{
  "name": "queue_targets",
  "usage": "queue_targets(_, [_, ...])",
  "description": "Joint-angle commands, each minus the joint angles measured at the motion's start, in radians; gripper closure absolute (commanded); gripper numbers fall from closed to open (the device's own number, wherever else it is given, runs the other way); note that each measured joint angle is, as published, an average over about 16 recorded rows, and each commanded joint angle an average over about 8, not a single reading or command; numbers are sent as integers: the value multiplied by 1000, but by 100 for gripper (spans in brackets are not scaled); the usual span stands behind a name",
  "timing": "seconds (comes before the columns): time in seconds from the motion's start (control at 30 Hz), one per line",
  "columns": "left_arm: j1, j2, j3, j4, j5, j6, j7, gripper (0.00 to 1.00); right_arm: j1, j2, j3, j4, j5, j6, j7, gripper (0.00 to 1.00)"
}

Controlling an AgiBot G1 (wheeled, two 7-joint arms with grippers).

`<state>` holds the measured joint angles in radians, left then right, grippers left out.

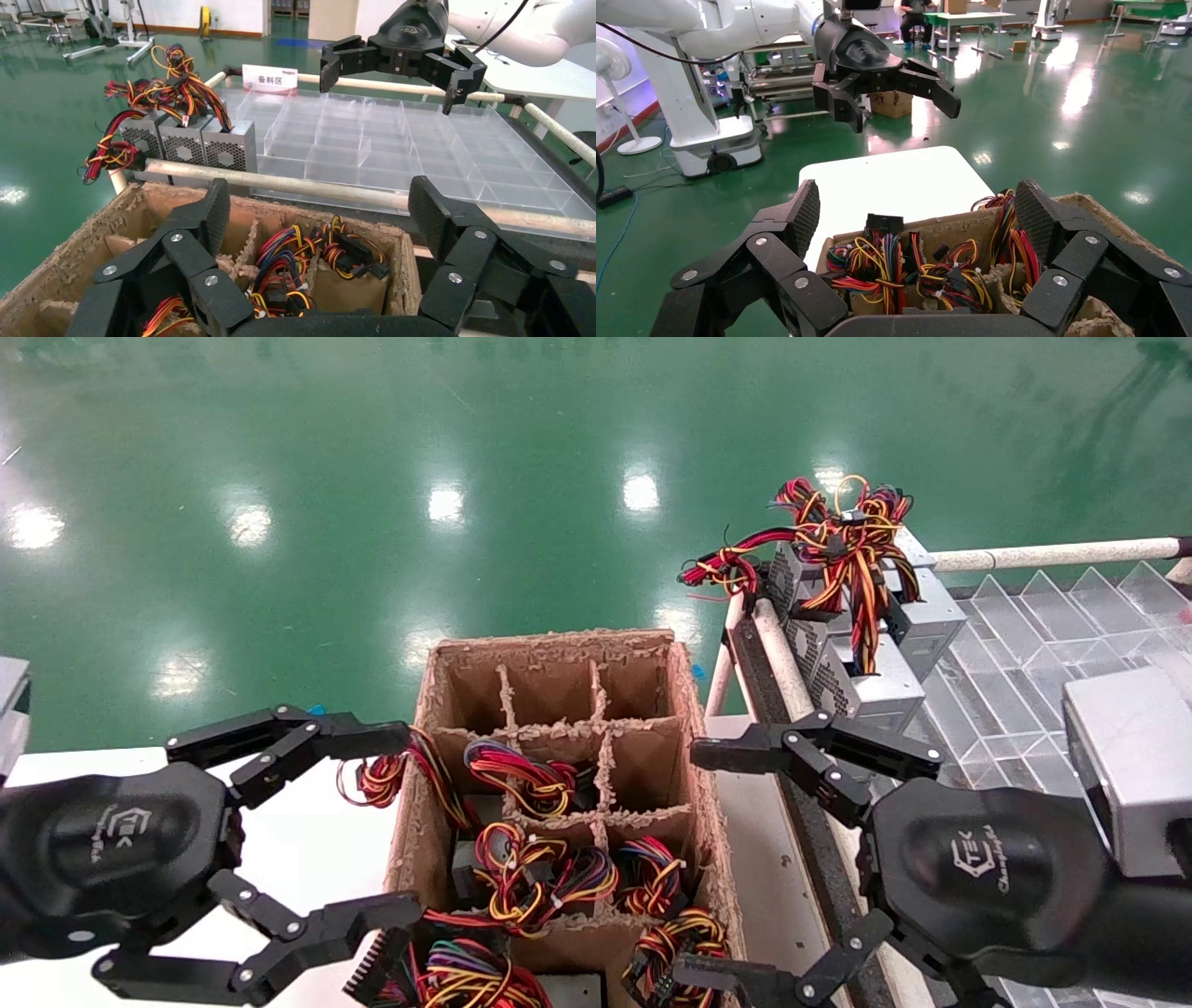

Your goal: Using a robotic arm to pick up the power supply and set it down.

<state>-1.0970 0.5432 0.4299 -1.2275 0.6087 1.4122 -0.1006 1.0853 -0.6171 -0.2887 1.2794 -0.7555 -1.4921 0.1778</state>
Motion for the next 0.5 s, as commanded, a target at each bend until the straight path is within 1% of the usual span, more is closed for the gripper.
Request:
queue_targets(0.03, [0, 0, 0, 0, 0, 0, 0, 100, -1, 2, 1, -1, 1, 0, 0, 0])
queue_targets(0.17, [0, 0, 0, 0, 0, 0, 0, 100, 25, -19, -22, -7, -56, 5, -17, 0])
queue_targets(0.27, [0, 0, 0, 0, 0, 0, 0, 100, 55, -50, -48, -25, -112, 6, -37, 0])
queue_targets(0.5, [0, 0, 0, 0, 0, 0, 0, 100, 160, -165, -135, -135, -265, -18, -104, 0])
